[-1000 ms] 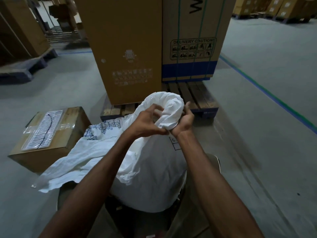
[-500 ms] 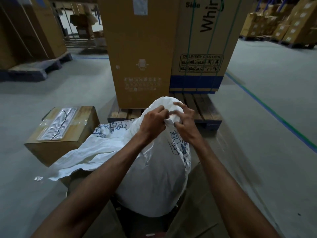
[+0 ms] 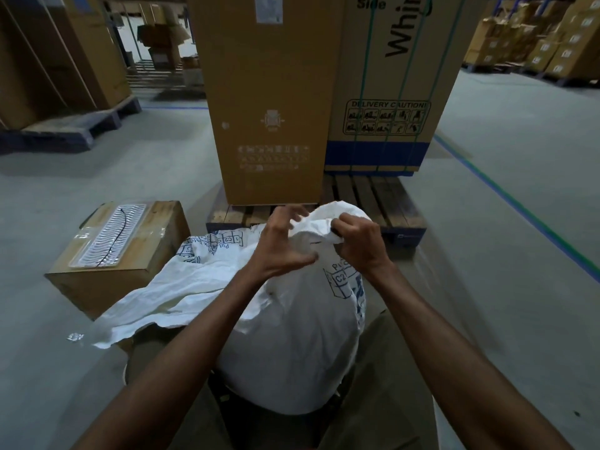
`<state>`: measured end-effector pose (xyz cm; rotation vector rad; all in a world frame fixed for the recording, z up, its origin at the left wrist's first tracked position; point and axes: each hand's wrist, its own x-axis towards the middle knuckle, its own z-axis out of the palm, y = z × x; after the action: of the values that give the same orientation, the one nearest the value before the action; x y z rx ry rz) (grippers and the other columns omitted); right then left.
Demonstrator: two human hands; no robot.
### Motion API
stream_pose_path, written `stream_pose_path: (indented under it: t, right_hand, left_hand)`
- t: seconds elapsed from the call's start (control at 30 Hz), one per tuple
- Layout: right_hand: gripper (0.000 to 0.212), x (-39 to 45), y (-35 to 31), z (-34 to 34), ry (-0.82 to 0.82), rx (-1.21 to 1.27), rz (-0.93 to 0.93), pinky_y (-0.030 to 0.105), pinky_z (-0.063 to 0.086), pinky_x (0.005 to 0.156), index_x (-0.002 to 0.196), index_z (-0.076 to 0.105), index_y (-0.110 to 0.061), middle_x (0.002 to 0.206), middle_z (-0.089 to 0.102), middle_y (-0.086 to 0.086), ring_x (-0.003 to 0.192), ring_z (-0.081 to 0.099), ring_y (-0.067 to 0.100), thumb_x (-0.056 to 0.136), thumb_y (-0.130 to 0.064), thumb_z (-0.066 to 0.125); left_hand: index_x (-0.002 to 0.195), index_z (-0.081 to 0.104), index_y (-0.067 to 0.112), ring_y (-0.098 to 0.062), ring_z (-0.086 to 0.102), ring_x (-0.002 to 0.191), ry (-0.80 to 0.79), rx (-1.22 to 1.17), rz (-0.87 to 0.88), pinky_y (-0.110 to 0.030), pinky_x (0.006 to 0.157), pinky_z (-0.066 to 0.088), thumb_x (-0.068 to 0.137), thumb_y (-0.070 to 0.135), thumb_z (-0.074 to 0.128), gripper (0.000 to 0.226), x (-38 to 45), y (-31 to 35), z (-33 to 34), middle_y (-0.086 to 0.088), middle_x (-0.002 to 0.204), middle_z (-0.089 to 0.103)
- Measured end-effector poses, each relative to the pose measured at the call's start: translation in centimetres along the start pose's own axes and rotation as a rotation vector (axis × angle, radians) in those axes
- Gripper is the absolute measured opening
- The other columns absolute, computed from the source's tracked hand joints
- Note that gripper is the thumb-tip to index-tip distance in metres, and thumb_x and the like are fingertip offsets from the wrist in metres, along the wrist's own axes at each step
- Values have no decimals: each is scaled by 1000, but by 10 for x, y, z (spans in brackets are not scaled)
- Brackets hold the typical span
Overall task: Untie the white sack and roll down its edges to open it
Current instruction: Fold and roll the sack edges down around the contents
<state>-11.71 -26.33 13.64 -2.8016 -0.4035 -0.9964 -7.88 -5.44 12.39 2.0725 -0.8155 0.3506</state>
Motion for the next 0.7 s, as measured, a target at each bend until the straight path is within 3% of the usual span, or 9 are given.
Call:
stream_pose_path:
  t: [0.07,0.17,0.23,0.3,0.37,0.43,0.5,0.6,0.7]
  right_hand:
    - [21,-12,4,6,83,-17,-1,31,41,46,70,58,-12,65,56,3,52,52,22,68,-1,76]
    - [19,-23,3,14,84,-50,-51,30,37,48,73,58,-14,68,56,3,55,55,25,71,-4,74]
    - [32,-16,1,12,-52,15,49,30,40,56,81,54,-16,80,54,1,66,54,24,60,-16,77]
    - [60,-8,-1,7,-231,116,136,35,44,78,99,47,-21,102,46,-1,90,47,20,51,-36,79]
    - [79,-5,-11,5,-369,232,96,41,36,98,117,41,-25,121,40,0,111,40,23,53,-47,81]
    - [80,-1,-23,7,-410,178,-16,44,33,107,127,44,-26,129,50,-1,121,43,24,59,-41,83]
    - [56,5,-31,12,-376,124,-69,41,45,96,112,57,-21,108,67,-1,103,60,24,62,-26,82]
    - [27,10,-34,16,-269,195,29,32,45,61,76,57,-15,70,65,2,62,62,29,58,-7,76]
    - [22,-3,-33,23,-173,174,49,26,42,56,74,62,-12,69,69,6,57,66,30,63,-10,80]
  left_hand:
    - [122,51,24,-17,58,99,-110,20,-129,-24,76,53,62,29,88,71,-21,-18,1,1,114,57]
    - [100,56,14,-25,62,81,-118,90,-157,-33,66,51,67,9,84,44,-38,-38,0,-1,94,61]
    - [89,59,9,-29,60,76,-29,215,-20,-38,61,52,66,-6,78,34,-35,-45,-6,-6,89,59]
    - [81,61,8,-27,58,73,73,341,150,-34,54,51,65,-15,71,30,-28,-49,-12,-10,85,59]
    - [76,62,10,-25,55,73,133,471,365,-31,50,47,72,-11,69,23,-22,-50,-14,-9,80,59]
    - [76,64,12,-24,52,71,144,556,594,-33,48,45,83,-2,70,17,-19,-43,-9,-8,78,60]
    - [82,67,12,-25,51,70,124,552,724,-32,52,44,84,3,75,13,-16,-34,-3,-9,79,63]
    - [101,64,18,-25,49,90,-30,380,552,-35,74,46,68,10,76,36,-17,-21,-2,-7,96,62]
    - [130,50,19,-19,54,106,-185,-78,65,-26,89,48,67,21,87,73,-29,-21,-9,-3,124,49]
